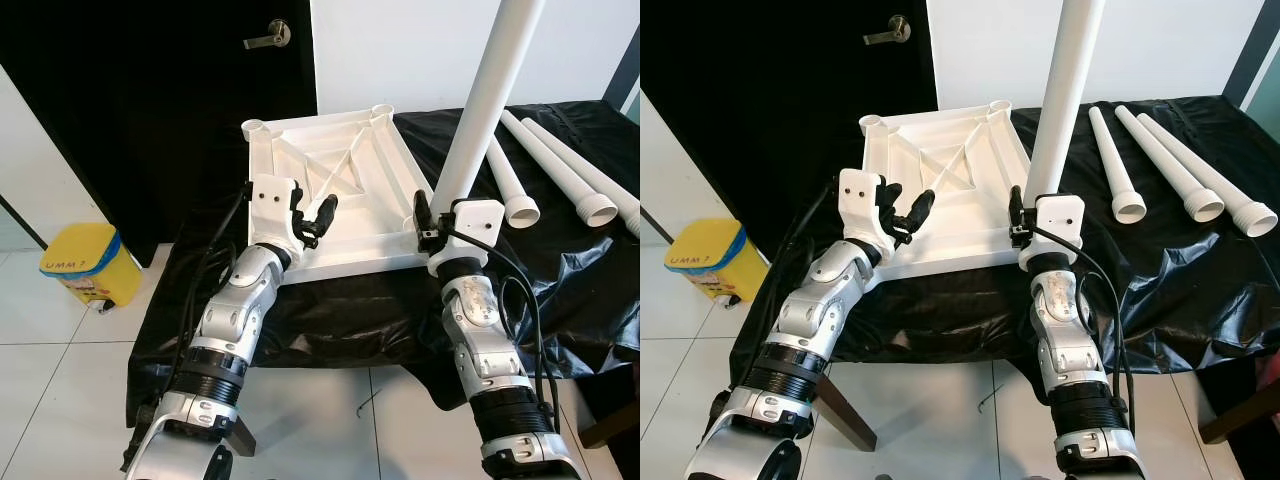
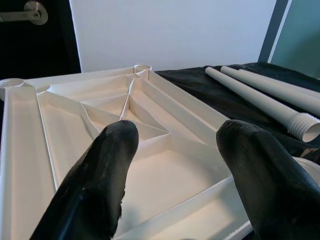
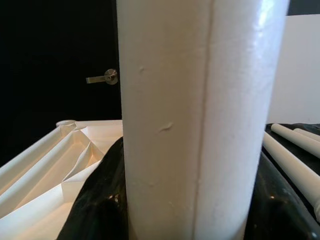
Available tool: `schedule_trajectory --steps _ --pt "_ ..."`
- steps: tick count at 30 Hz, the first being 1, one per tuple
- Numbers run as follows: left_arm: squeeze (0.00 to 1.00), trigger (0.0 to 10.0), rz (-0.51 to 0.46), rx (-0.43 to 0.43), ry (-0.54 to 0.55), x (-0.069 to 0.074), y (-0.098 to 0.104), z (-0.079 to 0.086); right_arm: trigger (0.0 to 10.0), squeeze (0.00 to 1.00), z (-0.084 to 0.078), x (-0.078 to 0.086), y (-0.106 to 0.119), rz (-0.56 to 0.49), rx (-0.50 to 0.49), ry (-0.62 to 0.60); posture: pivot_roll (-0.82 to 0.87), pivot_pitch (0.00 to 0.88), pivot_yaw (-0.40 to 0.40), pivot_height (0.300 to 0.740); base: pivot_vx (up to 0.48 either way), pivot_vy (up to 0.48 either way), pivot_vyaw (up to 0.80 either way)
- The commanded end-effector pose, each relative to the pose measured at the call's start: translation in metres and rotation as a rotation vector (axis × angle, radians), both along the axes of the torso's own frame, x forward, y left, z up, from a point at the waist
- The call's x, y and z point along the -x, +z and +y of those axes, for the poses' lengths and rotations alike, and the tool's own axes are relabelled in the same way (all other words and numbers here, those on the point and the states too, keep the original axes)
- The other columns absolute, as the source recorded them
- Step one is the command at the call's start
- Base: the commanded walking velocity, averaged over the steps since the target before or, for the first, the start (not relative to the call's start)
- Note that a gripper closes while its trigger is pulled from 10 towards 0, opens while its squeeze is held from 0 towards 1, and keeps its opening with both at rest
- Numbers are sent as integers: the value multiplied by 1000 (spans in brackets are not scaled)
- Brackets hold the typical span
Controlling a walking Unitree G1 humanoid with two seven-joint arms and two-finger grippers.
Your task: Building children table
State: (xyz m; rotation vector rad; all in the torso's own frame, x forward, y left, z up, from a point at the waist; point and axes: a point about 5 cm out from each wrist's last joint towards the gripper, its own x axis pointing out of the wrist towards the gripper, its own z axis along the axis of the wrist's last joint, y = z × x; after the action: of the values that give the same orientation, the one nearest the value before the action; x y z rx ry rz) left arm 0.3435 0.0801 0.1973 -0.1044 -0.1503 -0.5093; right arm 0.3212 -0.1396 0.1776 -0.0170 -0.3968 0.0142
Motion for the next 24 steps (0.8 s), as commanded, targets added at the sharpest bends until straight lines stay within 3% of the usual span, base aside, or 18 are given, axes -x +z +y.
schedule_trajectory --steps 1,5,12,24 --pt "0 10000 -2 4 -84 4 0 -1 10000 0 -6 2 2 -18 -4 -28 -217 17 75 740 0 0 0" --pt "0 10000 -7 12 -118 6 2 -2 10000 0 -17 6 2 -20 -2 -71 -231 21 82 740 0 0 0" --pt "0 10000 -10 20 -128 5 5 -5 10000 0 -20 9 1 -19 7 -80 -241 22 84 740 35 0 0" --pt "0 10000 -7 33 -134 6 6 -7 10000 0 -21 10 1 -16 13 -85 -243 20 83 740 251 0 0"
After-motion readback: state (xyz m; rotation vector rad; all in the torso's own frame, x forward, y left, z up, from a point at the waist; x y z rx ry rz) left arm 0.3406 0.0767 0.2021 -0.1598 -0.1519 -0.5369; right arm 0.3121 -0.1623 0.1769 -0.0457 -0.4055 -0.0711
